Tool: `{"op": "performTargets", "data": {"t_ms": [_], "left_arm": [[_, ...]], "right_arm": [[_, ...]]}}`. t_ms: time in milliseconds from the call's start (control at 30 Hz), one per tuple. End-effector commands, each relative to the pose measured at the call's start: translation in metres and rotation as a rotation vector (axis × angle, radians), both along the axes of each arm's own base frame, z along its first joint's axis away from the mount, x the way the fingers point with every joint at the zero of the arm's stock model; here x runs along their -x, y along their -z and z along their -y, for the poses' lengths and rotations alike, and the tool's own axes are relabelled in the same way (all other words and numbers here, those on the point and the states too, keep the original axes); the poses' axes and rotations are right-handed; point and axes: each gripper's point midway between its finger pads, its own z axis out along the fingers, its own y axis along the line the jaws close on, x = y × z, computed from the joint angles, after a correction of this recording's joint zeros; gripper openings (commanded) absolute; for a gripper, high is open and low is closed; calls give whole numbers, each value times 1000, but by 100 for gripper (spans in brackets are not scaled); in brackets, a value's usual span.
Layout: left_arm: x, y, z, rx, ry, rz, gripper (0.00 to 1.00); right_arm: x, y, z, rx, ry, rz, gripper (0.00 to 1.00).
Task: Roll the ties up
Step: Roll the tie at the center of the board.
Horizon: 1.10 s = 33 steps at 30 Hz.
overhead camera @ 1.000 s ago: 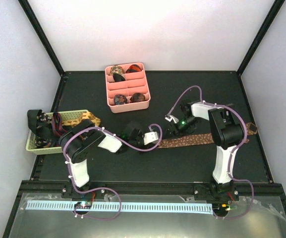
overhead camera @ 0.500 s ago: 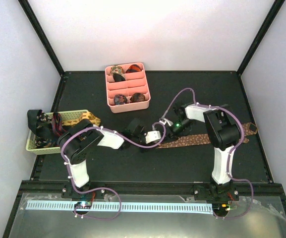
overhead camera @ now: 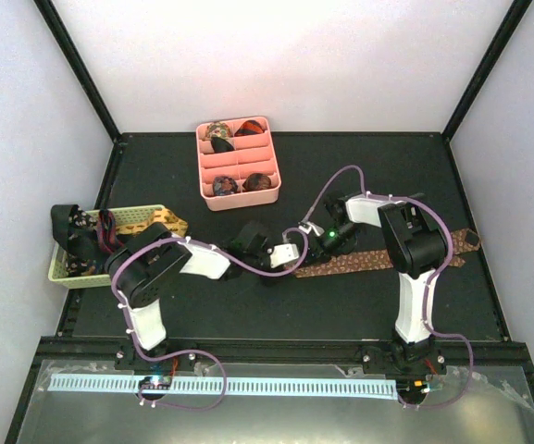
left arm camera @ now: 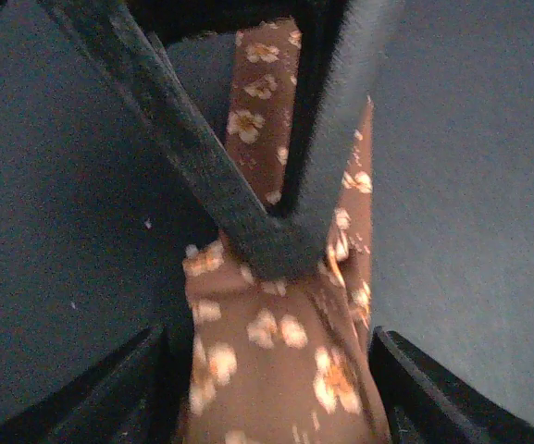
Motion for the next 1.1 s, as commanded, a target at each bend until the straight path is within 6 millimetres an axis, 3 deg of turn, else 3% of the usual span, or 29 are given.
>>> {"op": "performTargets", "data": {"t_ms": [0, 67, 167, 300, 500, 667, 867, 967, 1067], "left_arm": [[12, -5, -18, 24, -31, -38, 67], [12, -22, -16, 112, -30, -15, 74], [12, -33, -16, 185, -40, 28, 83], [6, -20, -2, 210, -27, 21, 92], [2, 2, 24, 193, 19, 53, 91], [5, 19, 30, 140, 39, 28, 72], [20, 45, -5, -27, 48, 20, 39], [19, 42, -9, -43, 47, 19, 32], [22, 43, -11, -53, 64, 10, 29]], "right_arm": [[2, 15, 10, 34, 3, 11, 2], [1, 18, 13, 34, 13, 4, 2], [1, 23, 20, 41, 21, 2, 2], [2, 24, 21, 22, 25, -18, 2], [6, 18, 18, -12, 23, -18, 2], [4, 11, 15, -41, 36, -15, 2], [1, -12, 8, -114, 50, -7, 2], [4, -20, 6, -135, 55, -11, 2], [7, -3, 13, -72, 46, -18, 2]]}}
